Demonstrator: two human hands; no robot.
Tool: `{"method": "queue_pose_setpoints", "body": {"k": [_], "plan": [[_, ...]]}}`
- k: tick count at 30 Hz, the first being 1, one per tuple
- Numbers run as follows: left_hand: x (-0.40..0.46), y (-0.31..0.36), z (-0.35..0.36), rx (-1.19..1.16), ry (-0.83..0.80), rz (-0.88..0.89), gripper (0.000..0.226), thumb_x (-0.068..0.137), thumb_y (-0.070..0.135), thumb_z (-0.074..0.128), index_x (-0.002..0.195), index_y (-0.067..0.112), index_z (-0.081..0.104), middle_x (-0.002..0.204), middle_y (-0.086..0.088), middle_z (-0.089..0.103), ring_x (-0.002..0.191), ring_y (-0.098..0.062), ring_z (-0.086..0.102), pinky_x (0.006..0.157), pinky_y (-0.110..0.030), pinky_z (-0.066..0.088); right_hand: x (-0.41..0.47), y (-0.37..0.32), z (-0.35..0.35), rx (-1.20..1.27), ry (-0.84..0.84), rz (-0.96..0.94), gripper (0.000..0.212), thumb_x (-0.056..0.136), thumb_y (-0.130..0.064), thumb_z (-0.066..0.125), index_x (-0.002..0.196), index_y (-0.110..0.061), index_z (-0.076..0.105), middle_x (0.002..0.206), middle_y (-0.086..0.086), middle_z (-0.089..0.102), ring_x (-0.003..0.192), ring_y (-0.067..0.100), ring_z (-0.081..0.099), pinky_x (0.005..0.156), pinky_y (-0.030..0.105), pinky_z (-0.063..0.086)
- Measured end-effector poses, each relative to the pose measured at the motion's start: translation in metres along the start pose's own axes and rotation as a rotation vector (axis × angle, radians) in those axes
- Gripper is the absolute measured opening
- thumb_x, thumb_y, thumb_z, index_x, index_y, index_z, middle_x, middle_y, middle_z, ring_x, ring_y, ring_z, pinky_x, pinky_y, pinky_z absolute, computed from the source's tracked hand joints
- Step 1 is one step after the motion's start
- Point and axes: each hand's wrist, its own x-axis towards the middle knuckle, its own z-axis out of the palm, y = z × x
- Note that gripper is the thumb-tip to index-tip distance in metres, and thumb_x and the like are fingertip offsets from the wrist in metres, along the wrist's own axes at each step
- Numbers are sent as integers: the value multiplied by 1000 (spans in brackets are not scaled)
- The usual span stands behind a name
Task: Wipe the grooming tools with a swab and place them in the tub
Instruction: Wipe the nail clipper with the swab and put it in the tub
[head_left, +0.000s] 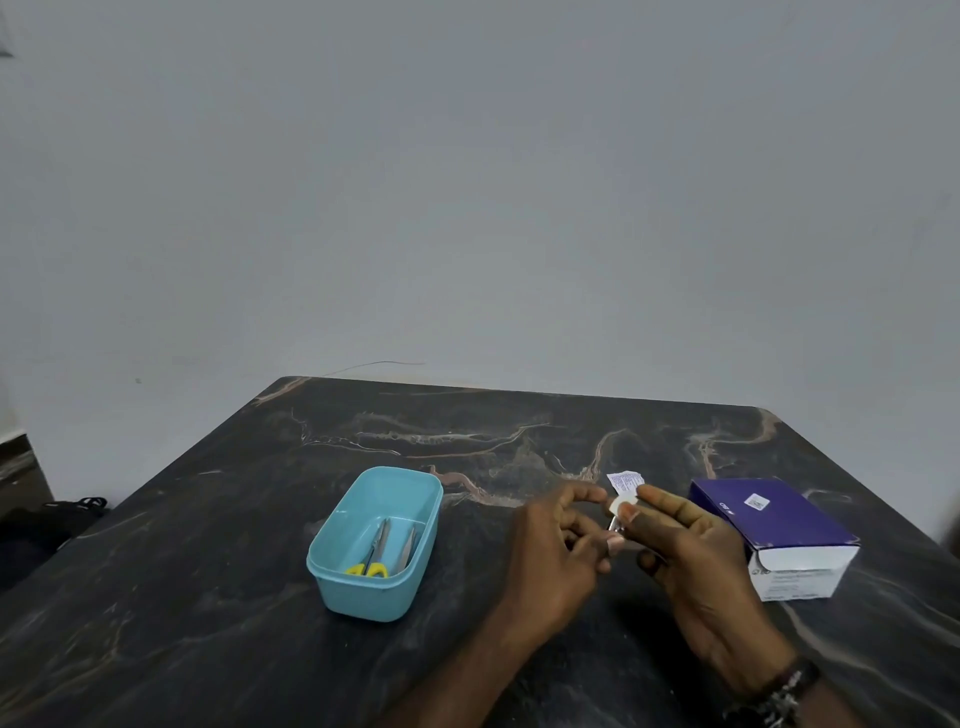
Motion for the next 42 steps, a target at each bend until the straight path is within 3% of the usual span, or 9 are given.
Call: {"method": "queue_pose_setpoints", "body": {"k": [6, 14, 17, 22, 28, 33, 38, 42], "plan": [[3, -1, -4, -11, 17, -4, 31, 81, 8, 72, 108, 20, 61, 69, -8, 72, 60, -12, 66, 65, -29, 57, -1, 1, 1, -41, -53, 31, 33, 77, 6, 69, 109, -3, 64, 86, 13, 77, 82, 29, 59, 61, 30, 38], [0, 1, 2, -3, -56, -27, 35, 79, 6, 74, 107, 23, 60, 62, 4, 68, 57, -6, 65, 60, -21, 53, 6, -4, -9, 43, 62, -20, 34, 78, 2, 70, 110, -6, 63, 73, 0, 77, 79, 24, 51, 64, 30, 40], [0, 1, 1, 32, -21, -31, 39, 75, 8, 78, 97, 34, 60, 60, 7, 67, 57, -5, 64, 62, -25, 55, 5, -2, -6, 6, 31, -26, 34, 79, -1, 71, 112, -6, 63, 81, 4, 78, 82, 24, 57, 64, 31, 40], [1, -4, -2, 181, 62, 37, 40, 72, 10, 80, 100, 32, 63, 70, 2, 71, 63, -6, 67, 64, -26, 58, -2, 0, 1, -135, -45, -40, 30, 79, 7, 69, 105, -5, 63, 76, 7, 77, 54, 10, 67, 47, 19, 46], [-1, 1, -4, 306, 55, 116, 44, 75, 10, 79, 112, 26, 63, 75, 6, 69, 69, -6, 67, 65, -18, 57, -2, 1, 0, -232, -56, -26, 35, 79, 4, 72, 111, -5, 62, 80, 10, 77, 56, 10, 67, 46, 19, 43], [-2, 4, -2, 300, 38, 111, 41, 71, 15, 83, 105, 26, 63, 69, 6, 67, 59, -3, 62, 58, -15, 53, -2, -3, 1, -207, 24, -57, 31, 80, 7, 69, 108, -5, 63, 78, 10, 74, 50, 3, 66, 41, 13, 44], [-4, 3, 1, 281, 23, 91, 41, 69, 17, 85, 100, 32, 63, 66, 4, 67, 56, -4, 60, 59, -28, 57, 2, -3, -2, -190, 80, -66, 34, 80, 2, 71, 113, -4, 63, 81, 10, 76, 52, 6, 65, 45, 20, 44], [0, 0, -2, 286, 54, 94, 41, 71, 16, 84, 104, 28, 63, 68, 4, 69, 59, -6, 65, 58, -20, 56, -2, -1, 1, -228, 15, -19, 36, 79, 2, 72, 112, -7, 62, 78, 8, 77, 54, 6, 65, 51, 25, 41]]}}
